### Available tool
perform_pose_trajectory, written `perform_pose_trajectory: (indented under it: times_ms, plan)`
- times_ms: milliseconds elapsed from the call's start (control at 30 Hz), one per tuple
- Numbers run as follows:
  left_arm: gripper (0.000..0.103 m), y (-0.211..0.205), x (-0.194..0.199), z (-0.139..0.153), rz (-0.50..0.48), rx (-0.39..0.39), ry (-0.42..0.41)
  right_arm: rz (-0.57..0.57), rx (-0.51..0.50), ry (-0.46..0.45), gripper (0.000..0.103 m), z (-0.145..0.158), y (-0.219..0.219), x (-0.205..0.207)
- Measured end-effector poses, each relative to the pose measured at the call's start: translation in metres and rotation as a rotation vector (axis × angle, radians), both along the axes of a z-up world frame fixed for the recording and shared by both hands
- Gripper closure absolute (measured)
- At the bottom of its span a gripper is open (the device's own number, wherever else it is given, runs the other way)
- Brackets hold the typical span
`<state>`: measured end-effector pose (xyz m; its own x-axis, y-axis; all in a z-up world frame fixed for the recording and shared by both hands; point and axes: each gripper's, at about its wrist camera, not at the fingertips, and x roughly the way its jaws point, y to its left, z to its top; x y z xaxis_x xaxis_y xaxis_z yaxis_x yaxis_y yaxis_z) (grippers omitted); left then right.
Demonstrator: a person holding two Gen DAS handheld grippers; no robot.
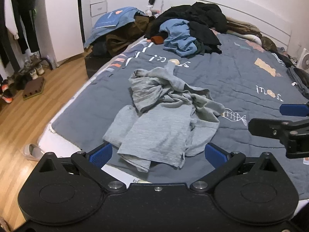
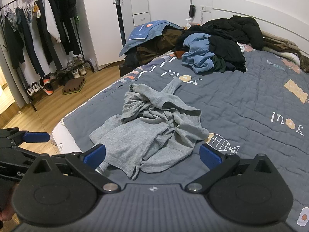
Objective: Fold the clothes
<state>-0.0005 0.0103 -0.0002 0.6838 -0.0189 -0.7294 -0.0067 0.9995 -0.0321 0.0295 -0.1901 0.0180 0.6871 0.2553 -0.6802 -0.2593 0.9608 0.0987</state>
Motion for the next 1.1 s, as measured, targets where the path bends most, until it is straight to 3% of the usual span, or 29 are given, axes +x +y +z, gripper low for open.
perform_pose_trajectory:
  times_ms: [1100]
  plan:
    - [0.000,-0.010,-0.001,0.004,-0.055,0.049,-0.009,-0.003,-0.003,0.005,0.000,-0.002,-0.003,0.002]
